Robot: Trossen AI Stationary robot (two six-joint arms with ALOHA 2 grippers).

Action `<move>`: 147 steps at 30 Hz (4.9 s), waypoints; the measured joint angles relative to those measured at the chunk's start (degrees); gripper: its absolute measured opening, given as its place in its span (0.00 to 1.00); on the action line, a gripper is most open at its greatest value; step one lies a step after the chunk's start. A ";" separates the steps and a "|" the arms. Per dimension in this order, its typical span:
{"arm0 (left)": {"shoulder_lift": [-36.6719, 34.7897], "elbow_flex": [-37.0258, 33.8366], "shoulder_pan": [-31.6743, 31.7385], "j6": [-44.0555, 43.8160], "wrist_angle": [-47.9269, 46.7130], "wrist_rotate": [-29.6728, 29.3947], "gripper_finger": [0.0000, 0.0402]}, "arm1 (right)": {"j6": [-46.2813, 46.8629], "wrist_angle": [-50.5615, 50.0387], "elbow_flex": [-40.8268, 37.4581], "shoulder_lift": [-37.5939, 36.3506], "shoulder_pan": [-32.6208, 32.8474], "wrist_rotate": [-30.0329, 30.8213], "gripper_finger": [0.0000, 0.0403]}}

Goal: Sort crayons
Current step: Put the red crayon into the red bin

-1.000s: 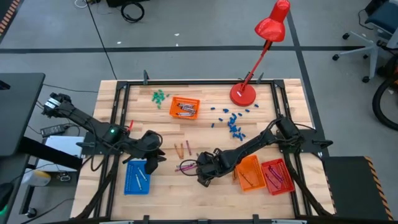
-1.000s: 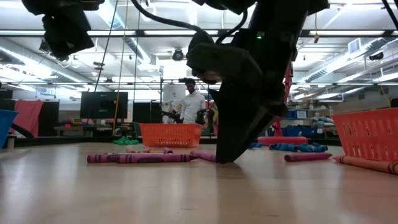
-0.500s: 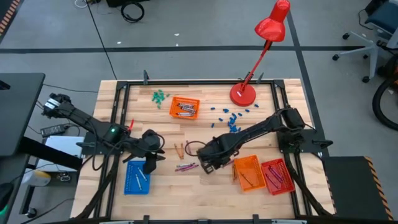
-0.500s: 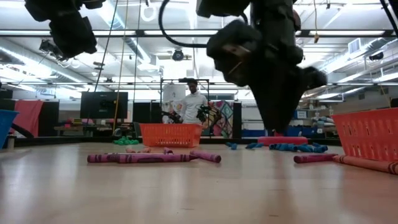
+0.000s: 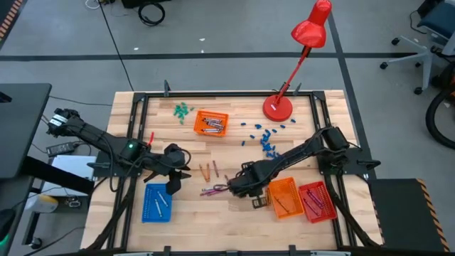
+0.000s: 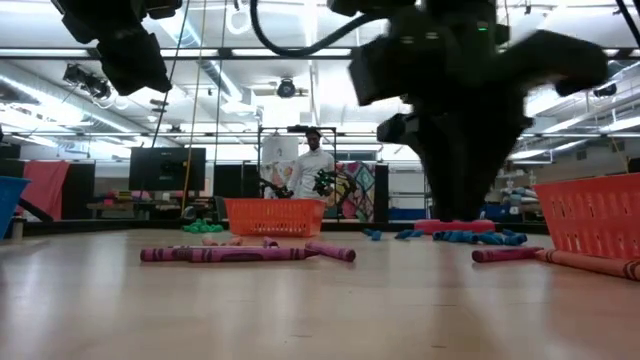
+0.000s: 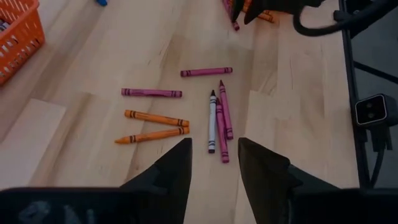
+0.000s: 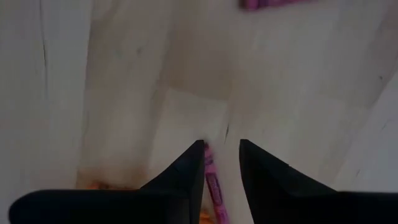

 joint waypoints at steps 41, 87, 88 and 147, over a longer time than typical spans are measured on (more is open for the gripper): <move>0.01 0.00 -0.04 -4.42 -0.08 0.02 0.35 | -28.04 -1.73 -1.42 0.07 0.13 5.73 0.06; 0.04 0.01 -0.01 -16.45 12.05 -12.80 0.35 | -18.87 -30.13 -18.14 -23.51 36.23 -11.75 0.09; 0.04 0.00 -0.01 -16.51 12.78 -12.96 0.35 | -19.23 -29.65 -19.32 -23.52 36.52 -11.78 0.09; 0.04 0.00 -0.01 6.76 13.28 -13.09 0.35 | 122.42 -8.20 -21.10 -34.29 36.64 15.21 0.29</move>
